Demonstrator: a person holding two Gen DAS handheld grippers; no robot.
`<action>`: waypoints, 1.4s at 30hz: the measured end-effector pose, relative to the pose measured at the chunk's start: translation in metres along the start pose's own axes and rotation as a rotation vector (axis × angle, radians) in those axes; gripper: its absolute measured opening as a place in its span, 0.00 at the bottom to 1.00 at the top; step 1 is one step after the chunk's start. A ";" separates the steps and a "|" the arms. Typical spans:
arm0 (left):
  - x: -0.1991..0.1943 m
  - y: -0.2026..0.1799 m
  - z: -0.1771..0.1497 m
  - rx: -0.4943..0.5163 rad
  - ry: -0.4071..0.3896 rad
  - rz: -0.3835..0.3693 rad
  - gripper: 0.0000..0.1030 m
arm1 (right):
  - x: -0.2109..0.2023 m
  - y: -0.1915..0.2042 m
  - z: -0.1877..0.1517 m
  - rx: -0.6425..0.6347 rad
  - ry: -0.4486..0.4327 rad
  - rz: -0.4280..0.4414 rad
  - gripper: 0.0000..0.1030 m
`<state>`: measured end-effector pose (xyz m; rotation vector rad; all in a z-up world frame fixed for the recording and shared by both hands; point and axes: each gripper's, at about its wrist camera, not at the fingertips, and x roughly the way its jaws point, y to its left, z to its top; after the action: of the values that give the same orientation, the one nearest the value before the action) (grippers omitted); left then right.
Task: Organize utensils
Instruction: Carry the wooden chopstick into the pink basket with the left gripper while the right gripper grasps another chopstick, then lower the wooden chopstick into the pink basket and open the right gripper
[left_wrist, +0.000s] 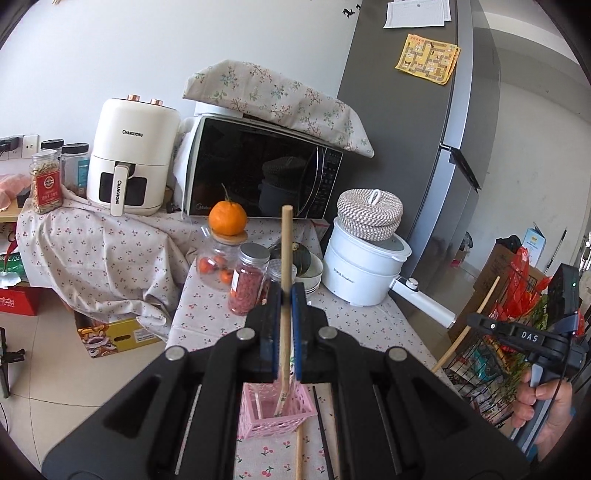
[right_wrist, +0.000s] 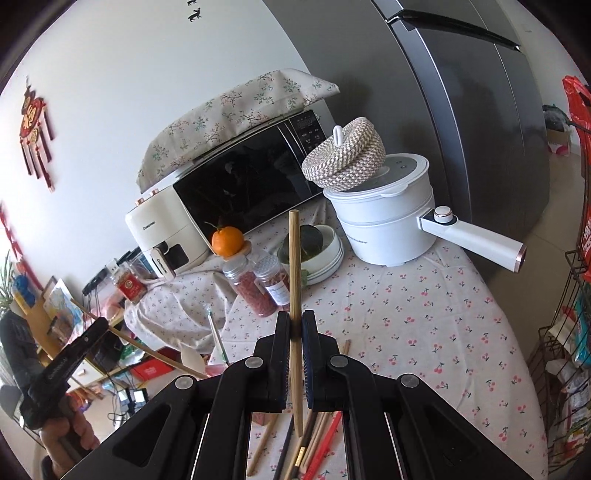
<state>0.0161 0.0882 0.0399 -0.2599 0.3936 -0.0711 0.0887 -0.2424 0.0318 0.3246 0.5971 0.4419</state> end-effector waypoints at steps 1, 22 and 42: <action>0.004 0.001 -0.001 0.005 0.010 0.006 0.06 | 0.002 0.001 0.000 -0.002 0.002 0.004 0.06; 0.056 0.009 -0.012 -0.023 0.166 0.031 0.48 | 0.024 0.049 0.003 -0.006 -0.018 0.134 0.06; 0.033 0.053 -0.059 -0.039 0.439 0.096 0.83 | 0.080 0.099 -0.018 -0.103 -0.036 0.172 0.06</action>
<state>0.0247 0.1215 -0.0389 -0.2634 0.8436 -0.0250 0.1067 -0.1156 0.0214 0.2861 0.5114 0.6287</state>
